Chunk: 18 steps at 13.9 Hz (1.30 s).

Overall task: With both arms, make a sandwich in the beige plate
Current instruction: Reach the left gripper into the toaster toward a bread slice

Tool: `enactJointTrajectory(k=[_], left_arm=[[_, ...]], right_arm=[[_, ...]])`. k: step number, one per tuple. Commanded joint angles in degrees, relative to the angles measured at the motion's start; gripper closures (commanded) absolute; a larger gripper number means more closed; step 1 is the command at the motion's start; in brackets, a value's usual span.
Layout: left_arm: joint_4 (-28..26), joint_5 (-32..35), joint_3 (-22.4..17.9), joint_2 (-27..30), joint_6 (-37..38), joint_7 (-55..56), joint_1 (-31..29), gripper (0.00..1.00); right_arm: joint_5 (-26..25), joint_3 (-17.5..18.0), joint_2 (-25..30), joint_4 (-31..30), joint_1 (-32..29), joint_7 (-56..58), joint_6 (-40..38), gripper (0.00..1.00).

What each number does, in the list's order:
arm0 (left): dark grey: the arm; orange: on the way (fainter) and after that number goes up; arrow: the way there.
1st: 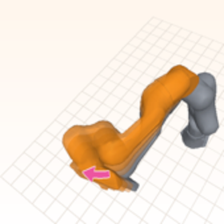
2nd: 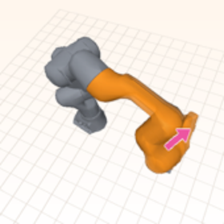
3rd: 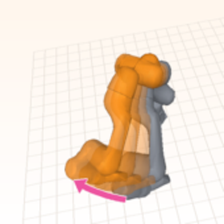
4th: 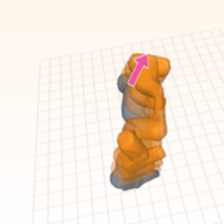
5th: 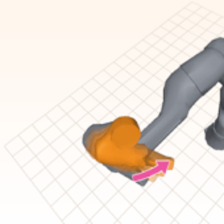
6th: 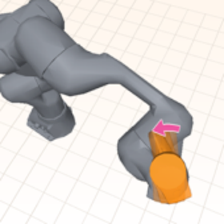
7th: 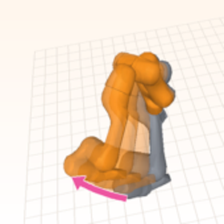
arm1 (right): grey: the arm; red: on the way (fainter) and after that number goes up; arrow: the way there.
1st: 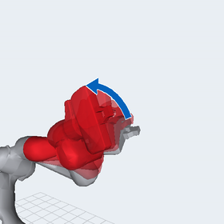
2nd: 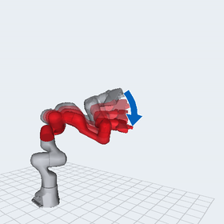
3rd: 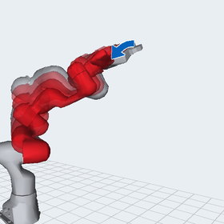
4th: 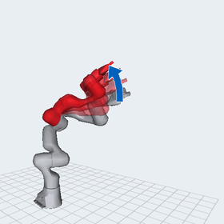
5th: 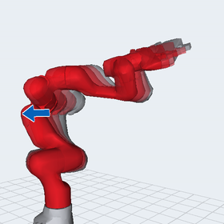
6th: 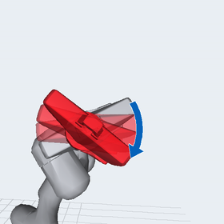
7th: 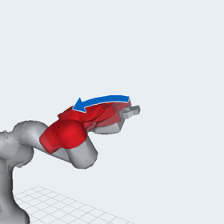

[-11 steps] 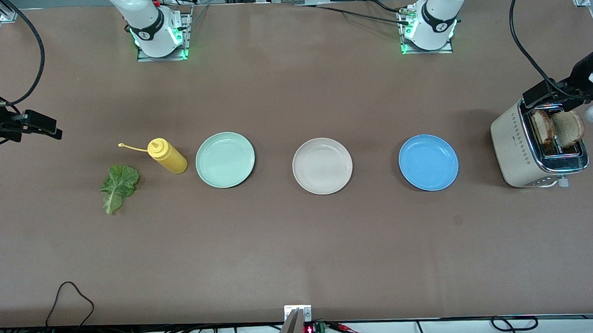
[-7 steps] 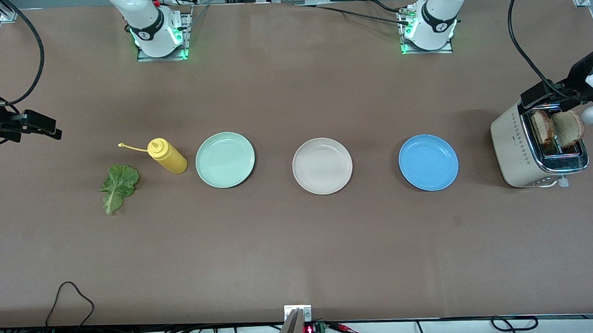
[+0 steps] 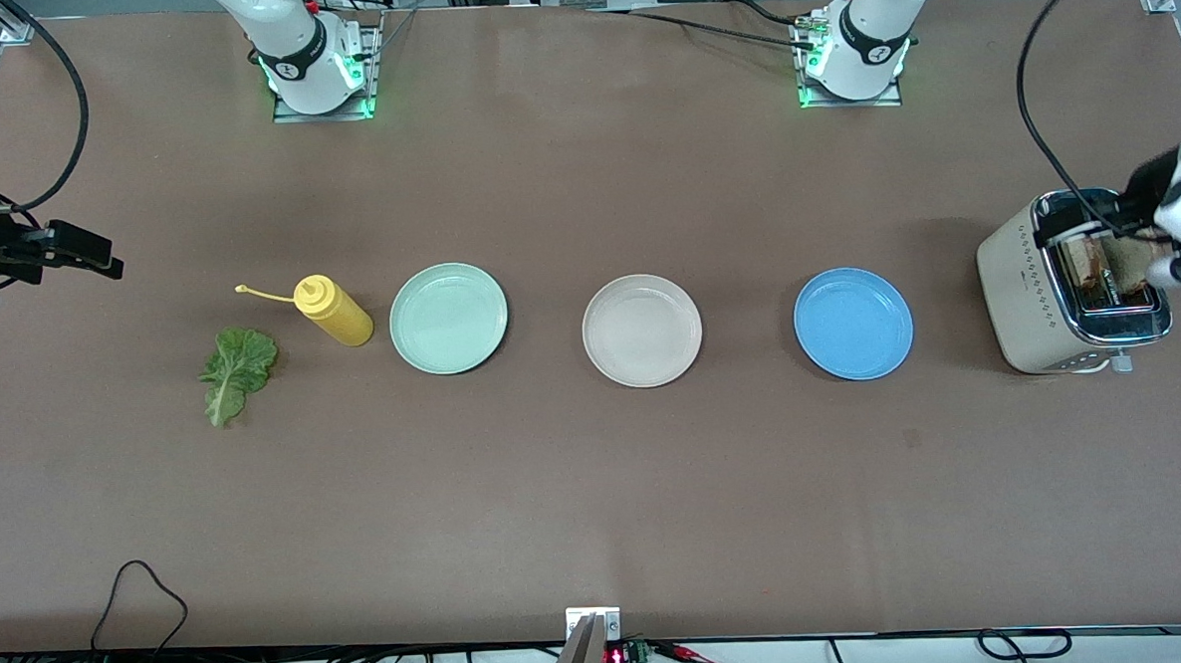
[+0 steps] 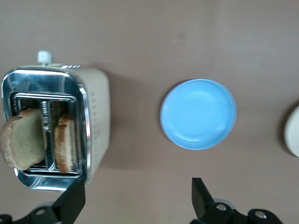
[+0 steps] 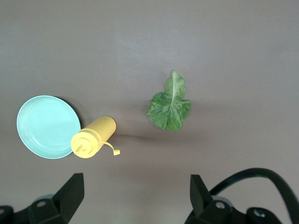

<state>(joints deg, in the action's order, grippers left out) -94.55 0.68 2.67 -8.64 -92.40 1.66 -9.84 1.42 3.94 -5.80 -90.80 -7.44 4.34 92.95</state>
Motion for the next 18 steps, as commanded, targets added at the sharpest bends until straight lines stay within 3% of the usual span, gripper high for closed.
enactJointTrajectory(k=[1, 6, 11, 15, 18], left_arm=[[0.7, 3.6, 0.2, -5.3, -0.2, -1.8, -3.6, 0.00], [-2.1, 3.6, 0.3, -8.1, -0.8, -8.3, -11.1, 0.00], [-3.5, 4.2, 0.3, -10.3, -2.4, -8.3, -11.5, 0.03], [-4.5, 4.2, 0.2, -11.4, -2.7, -7.6, -11.4, 0.20], [-4.5, 4.2, 0.2, -11.6, -2.5, -7.6, -11.7, 0.54]], right_arm=[[-0.2, 0.3, -1.4, 0.7, -0.6, -0.4, -0.2, 0.00], [-0.2, 0.3, -3.2, 0.7, -0.7, 0.2, -0.5, 0.00], [-0.3, 0.3, -4.4, 0.7, -0.6, 0.3, -1.0, 0.00], [-0.3, 0.3, -5.4, 0.7, -0.6, 0.3, -1.4, 0.00], [-0.3, 0.3, -5.4, 0.6, -0.5, 0.5, -2.3, 0.00]])
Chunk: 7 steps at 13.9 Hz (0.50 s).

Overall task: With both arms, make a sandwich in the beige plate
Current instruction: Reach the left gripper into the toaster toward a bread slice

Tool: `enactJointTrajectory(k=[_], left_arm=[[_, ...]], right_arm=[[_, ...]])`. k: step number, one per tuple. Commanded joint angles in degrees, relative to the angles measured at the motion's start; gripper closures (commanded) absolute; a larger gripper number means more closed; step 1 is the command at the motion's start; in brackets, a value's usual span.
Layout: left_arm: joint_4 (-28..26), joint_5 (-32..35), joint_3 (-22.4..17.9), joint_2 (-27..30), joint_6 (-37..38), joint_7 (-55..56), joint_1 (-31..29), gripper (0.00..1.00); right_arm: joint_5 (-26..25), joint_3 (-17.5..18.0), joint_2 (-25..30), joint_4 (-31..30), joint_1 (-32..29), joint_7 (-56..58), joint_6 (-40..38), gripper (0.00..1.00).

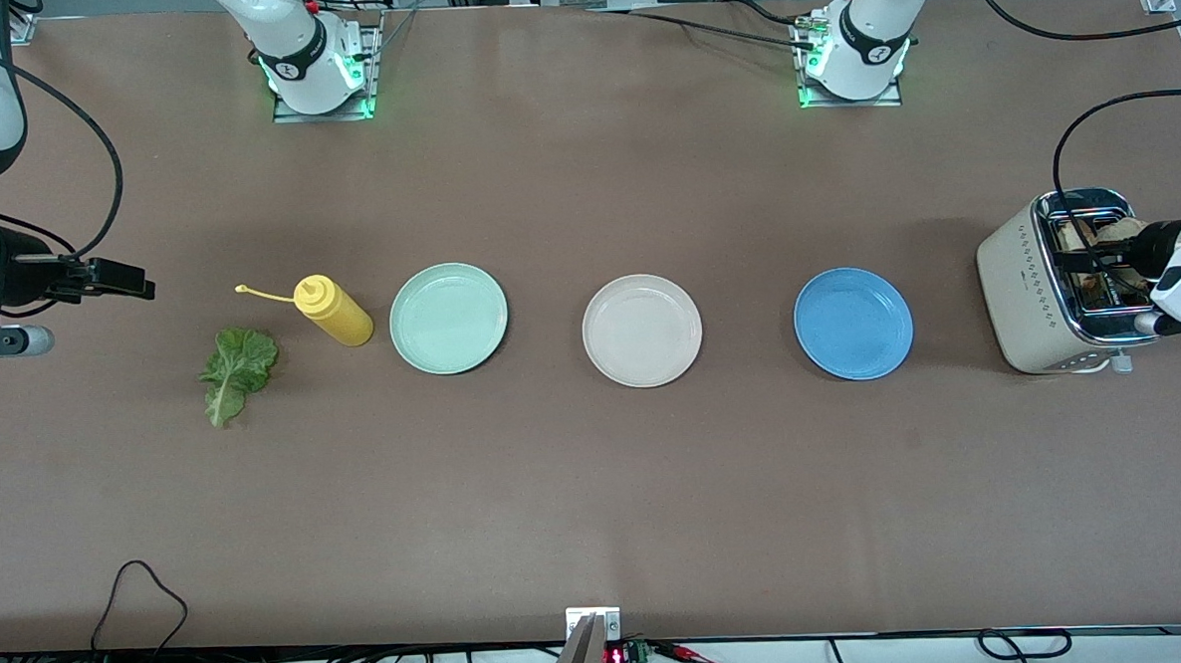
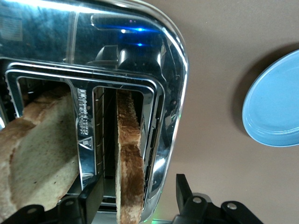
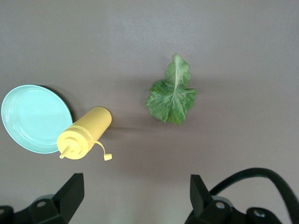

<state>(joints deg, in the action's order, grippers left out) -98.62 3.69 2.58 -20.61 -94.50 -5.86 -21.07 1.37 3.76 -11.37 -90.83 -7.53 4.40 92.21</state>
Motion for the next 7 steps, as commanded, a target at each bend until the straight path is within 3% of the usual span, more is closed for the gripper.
enactJointTrajectory(k=[1, 3, 5, 7], left_arm=[[-0.4, 1.1, 0.3, 0.4, -0.4, 0.0, -0.5, 0.66], [-0.3, 1.1, 0.3, 0.5, -0.2, 0.0, -0.5, 0.86], [-0.3, 1.1, 0.1, 0.9, 0.0, -0.7, -0.8, 0.97], [0.5, 1.1, 0.0, 1.6, 1.0, -1.5, -1.1, 0.99]], right_arm=[[-0.2, 0.5, 0.1, 0.6, -0.4, 0.5, -3.3, 0.00], [-0.2, 0.5, 0.0, 0.5, -0.3, 0.6, -5.0, 0.00], [-0.2, 0.6, 0.0, 0.4, -0.2, 0.7, -5.1, 0.00], [0.0, 0.6, 0.0, -0.9, -0.2, 1.1, -7.7, 0.00]])
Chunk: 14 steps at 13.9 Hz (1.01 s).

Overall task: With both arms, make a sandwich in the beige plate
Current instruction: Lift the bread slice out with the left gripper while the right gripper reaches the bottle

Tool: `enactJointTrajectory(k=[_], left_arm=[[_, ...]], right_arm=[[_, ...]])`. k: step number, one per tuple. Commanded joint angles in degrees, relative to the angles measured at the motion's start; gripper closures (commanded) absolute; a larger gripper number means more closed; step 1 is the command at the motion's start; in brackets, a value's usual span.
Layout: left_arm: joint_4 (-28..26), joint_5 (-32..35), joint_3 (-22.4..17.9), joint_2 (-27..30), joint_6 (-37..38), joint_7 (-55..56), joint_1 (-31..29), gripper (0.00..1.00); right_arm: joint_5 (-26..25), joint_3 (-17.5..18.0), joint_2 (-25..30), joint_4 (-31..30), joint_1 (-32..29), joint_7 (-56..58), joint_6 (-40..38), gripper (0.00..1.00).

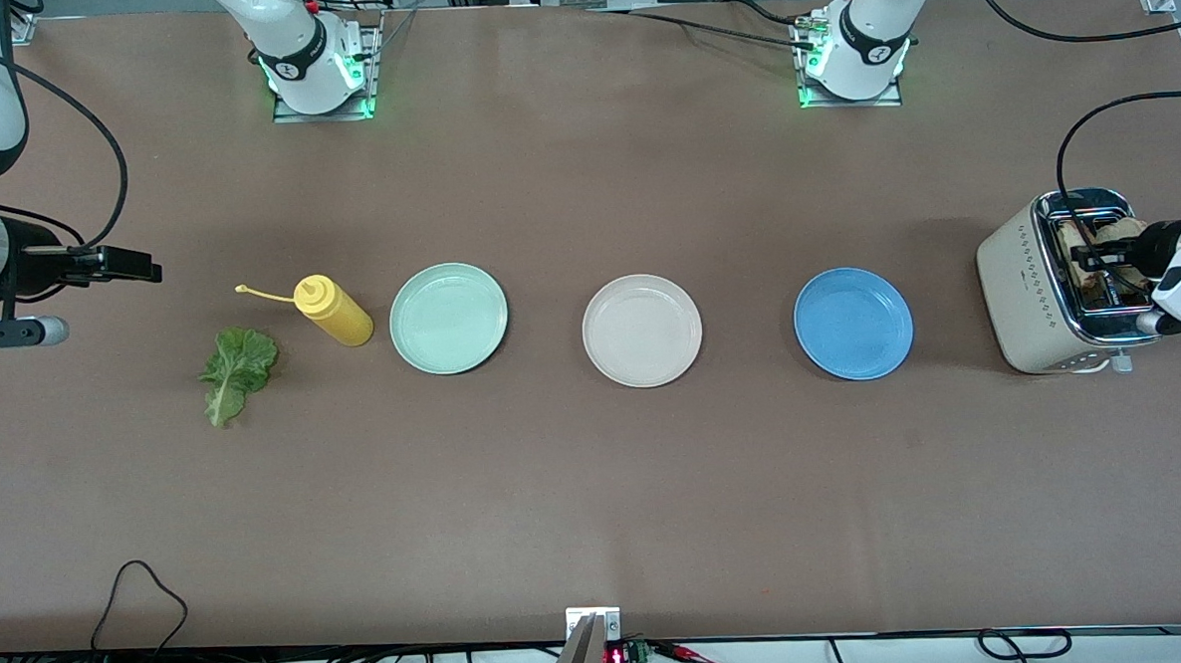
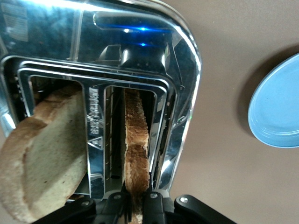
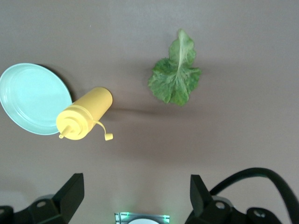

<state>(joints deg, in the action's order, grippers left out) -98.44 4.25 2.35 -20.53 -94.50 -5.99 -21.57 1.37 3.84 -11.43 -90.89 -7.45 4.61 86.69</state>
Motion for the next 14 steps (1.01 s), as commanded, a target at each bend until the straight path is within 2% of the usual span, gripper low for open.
enactJointTrajectory(k=[1, 3, 6, 8, 10, 12, 14], left_arm=[[0.8, 0.5, 0.2, 3.1, 1.9, -2.3, -0.6, 0.99], [5.0, 0.6, 0.7, 4.7, 7.1, -2.5, -0.5, 0.99], [15.7, -0.5, 2.3, 4.7, 21.3, -2.4, 0.8, 0.99], [19.8, -0.6, 8.6, 4.9, 27.5, -1.8, 0.9, 0.99], [20.4, -5.4, 15.3, 5.1, 30.8, 0.3, 0.9, 0.99], [18.1, -13.3, 20.1, 4.8, 31.0, 2.8, 1.1, 0.99], [17.6, -17.9, 25.2, 2.6, 27.6, 7.3, 3.2, 0.99]], right_arm=[[0.1, 0.5, 1.0, -3.0, -0.4, 2.0, -2.1, 0.00], [0.1, 0.5, 3.9, -8.0, -0.5, 2.9, -0.4, 0.00], [0.1, 0.3, 11.2, -20.2, -0.6, 6.7, 7.8, 0.00], [0.1, 0.1, 15.1, -26.8, -1.4, 15.0, 15.1, 0.00], [0.3, 0.1, 16.3, -31.0, -3.4, 25.7, 21.0, 0.00], [0.7, -0.1, 16.1, -32.5, -5.5, 34.5, 23.9, 0.00], [0.9, -0.6, 15.6, -33.6, -5.6, 42.8, 27.3, 0.00]])
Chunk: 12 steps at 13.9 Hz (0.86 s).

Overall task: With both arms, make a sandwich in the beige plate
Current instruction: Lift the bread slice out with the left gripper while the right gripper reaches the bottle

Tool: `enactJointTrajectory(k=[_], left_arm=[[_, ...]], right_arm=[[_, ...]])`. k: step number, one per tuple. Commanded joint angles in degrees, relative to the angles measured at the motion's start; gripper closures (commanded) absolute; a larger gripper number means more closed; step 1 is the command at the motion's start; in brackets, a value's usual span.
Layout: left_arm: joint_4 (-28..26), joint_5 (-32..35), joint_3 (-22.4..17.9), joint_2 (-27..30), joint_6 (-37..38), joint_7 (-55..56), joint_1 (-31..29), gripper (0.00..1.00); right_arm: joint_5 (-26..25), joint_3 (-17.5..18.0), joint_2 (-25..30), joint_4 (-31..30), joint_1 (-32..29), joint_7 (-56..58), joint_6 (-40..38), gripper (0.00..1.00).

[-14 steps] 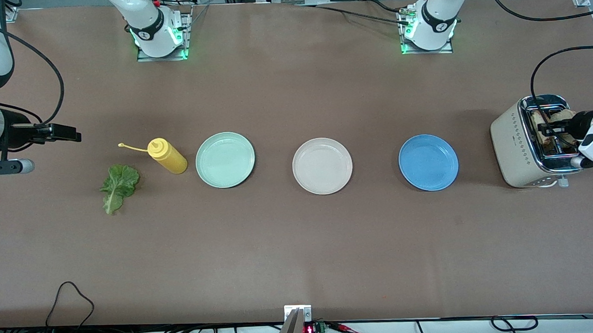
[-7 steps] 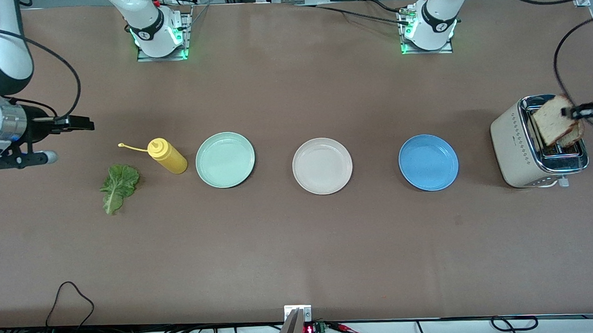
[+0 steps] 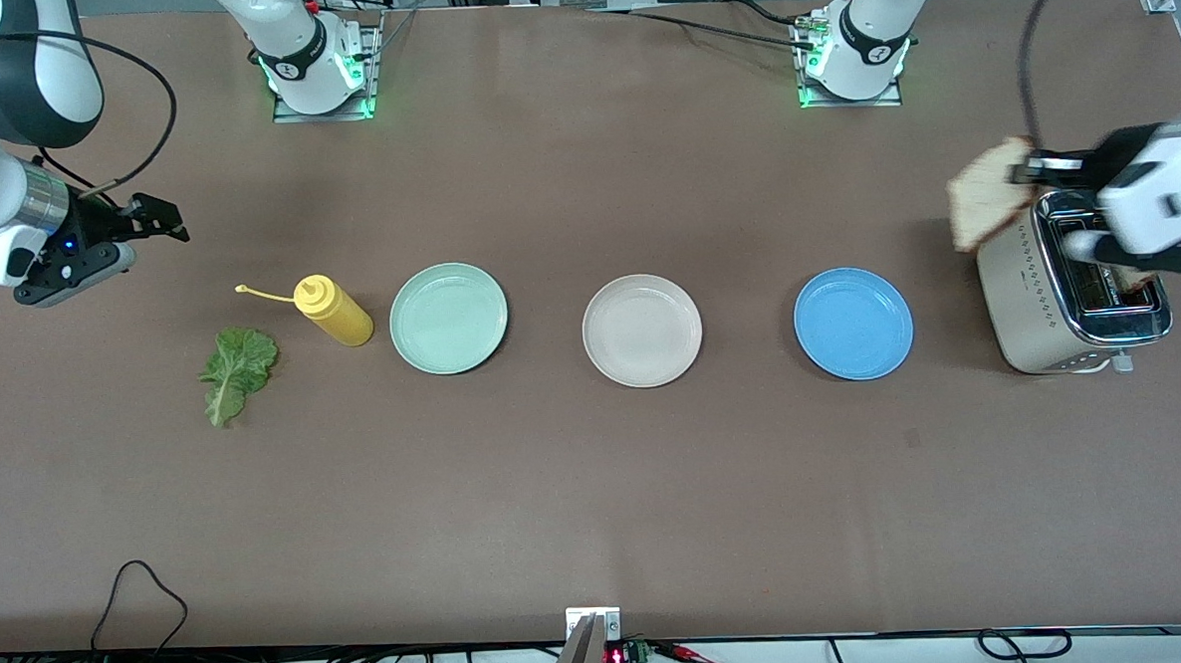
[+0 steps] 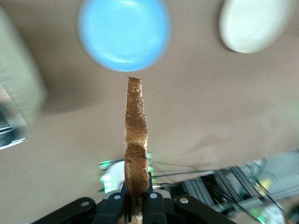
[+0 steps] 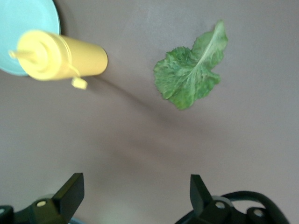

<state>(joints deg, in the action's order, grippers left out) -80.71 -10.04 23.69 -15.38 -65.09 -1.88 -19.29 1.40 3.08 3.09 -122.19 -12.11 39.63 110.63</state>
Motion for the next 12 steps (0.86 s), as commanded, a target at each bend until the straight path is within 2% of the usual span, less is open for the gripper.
enactJointTrajectory(k=[1, 4, 7, 10, 12], left_arm=[[-0.2, -4.3, 5.2, -3.3, -4.1, 6.7, 2.8, 0.99], [-0.1, -9.2, 5.3, -9.4, -13.4, 11.1, 11.4, 0.99], [-0.2, -9.8, 5.4, -15.1, -23.4, 11.1, 16.7, 0.99], [-0.2, -11.3, 5.3, -21.1, -31.9, 11.1, 20.7, 0.99], [-1.4, -11.4, 5.3, -24.3, -37.5, 11.1, 22.2, 0.99]], right_arm=[[2.0, 0.1, 0.9, -3.1, -1.1, 11.6, 4.9, 0.00], [14.1, -0.9, -1.4, -3.3, -3.6, 29.6, 5.1, 0.00], [25.0, -1.2, -7.3, -3.1, -9.4, 43.7, 2.8, 0.00], [30.6, -1.2, -10.6, -3.1, -10.7, 52.6, 2.7, 0.00], [36.4, -1.2, -12.9, -3.1, -11.3, 62.3, 1.7, 0.00]])
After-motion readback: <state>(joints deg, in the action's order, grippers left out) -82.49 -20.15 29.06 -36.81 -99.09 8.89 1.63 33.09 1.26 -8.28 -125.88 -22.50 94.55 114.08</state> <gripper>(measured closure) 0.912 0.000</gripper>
